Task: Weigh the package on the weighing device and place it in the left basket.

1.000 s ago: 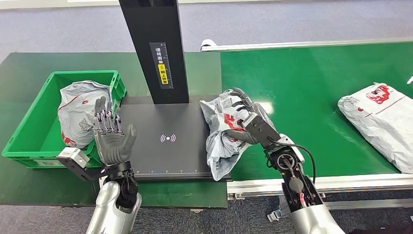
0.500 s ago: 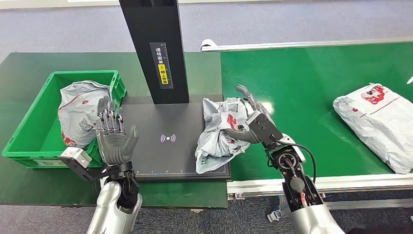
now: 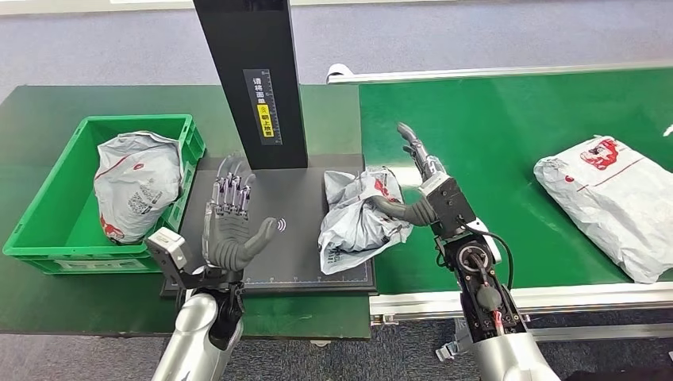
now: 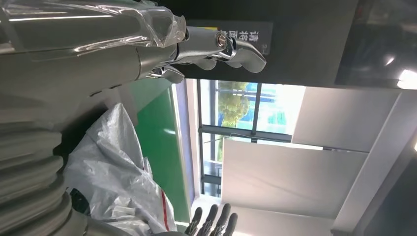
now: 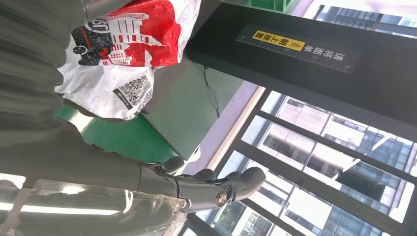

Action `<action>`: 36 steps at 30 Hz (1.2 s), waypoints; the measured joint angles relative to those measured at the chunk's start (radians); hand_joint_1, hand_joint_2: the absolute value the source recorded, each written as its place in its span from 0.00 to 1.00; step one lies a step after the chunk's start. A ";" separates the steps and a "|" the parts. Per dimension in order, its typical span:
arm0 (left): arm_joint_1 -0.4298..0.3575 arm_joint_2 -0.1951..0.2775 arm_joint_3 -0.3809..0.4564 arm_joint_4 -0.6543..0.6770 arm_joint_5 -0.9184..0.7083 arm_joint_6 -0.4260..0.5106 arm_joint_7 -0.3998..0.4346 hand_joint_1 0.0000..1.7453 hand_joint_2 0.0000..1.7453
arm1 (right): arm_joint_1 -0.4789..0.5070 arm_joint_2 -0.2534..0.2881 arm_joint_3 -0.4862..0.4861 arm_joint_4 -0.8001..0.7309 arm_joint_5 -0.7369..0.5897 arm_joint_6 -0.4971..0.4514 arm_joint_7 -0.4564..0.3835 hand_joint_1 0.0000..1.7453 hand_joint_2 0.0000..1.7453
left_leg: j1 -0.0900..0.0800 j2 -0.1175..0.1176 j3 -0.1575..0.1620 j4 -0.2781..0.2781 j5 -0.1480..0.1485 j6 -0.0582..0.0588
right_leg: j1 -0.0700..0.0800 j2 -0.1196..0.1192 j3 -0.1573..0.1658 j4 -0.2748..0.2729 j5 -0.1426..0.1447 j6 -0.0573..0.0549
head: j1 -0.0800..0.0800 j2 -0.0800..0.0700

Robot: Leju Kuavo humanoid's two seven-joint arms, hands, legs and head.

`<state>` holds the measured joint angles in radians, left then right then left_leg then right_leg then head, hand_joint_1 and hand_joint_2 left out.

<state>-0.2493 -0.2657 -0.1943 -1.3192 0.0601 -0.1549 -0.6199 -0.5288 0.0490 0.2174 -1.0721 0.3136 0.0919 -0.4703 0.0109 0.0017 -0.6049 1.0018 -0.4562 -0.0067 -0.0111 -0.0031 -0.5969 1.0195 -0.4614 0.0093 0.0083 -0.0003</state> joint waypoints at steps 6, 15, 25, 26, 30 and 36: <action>-0.004 0.004 -0.006 0.010 -0.015 -0.011 0.007 0.00 1.00 | 0.000 0.001 -0.004 0.000 -0.006 -0.001 0.000 0.00 1.00 | 0.000 0.000 0.000 0.000 0.000 0.000 | 0.000 0.000 0.000 0.000 0.000 0.000 | 0.000 0.000; -0.089 0.000 -0.090 0.195 -0.195 -0.199 0.066 0.00 1.00 | -0.003 0.002 0.011 0.066 -0.122 0.381 0.141 0.00 1.00 | 0.000 0.001 0.000 0.000 0.000 0.000 | 0.000 0.001 0.000 0.000 0.000 0.000 | 0.000 0.000; -0.121 0.005 -0.093 0.275 -0.202 -0.189 0.062 0.00 1.00 | -0.032 -0.018 0.085 0.154 -0.189 0.534 0.140 0.00 1.00 | 0.000 0.000 0.000 0.000 0.000 0.000 | 0.000 0.000 0.000 0.000 0.000 0.000 | 0.000 0.000; -0.121 0.006 -0.093 0.277 -0.200 -0.188 0.062 0.00 1.00 | -0.034 -0.020 0.093 0.159 -0.186 0.534 0.140 0.00 1.00 | 0.000 0.000 0.000 0.000 0.000 0.000 | 0.000 0.000 0.000 0.000 0.000 0.000 | 0.000 0.000; -0.121 0.010 -0.092 0.282 -0.197 -0.180 0.062 0.00 1.00 | -0.041 -0.026 0.113 0.175 -0.186 0.527 0.138 0.00 1.00 | 0.000 0.000 0.000 0.000 0.000 0.000 | 0.000 0.000 0.000 0.000 0.000 0.000 | 0.000 0.000; -0.121 0.014 -0.092 0.282 -0.204 -0.175 0.065 0.00 1.00 | -0.048 -0.032 0.121 0.183 -0.214 0.493 0.098 0.00 1.00 | 0.000 0.000 0.000 0.000 0.000 0.000 | 0.000 0.000 0.000 0.000 0.000 0.000 | 0.000 0.000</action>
<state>-0.3705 -0.2514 -0.2866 -1.0369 -0.1442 -0.3304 -0.5552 -0.5765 0.0173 0.3387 -0.8896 0.0996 0.5854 -0.3726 0.0106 0.0015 -0.6048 1.0019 -0.4562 -0.0067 -0.0114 -0.0028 -0.5967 1.0196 -0.4611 0.0093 0.0081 -0.0003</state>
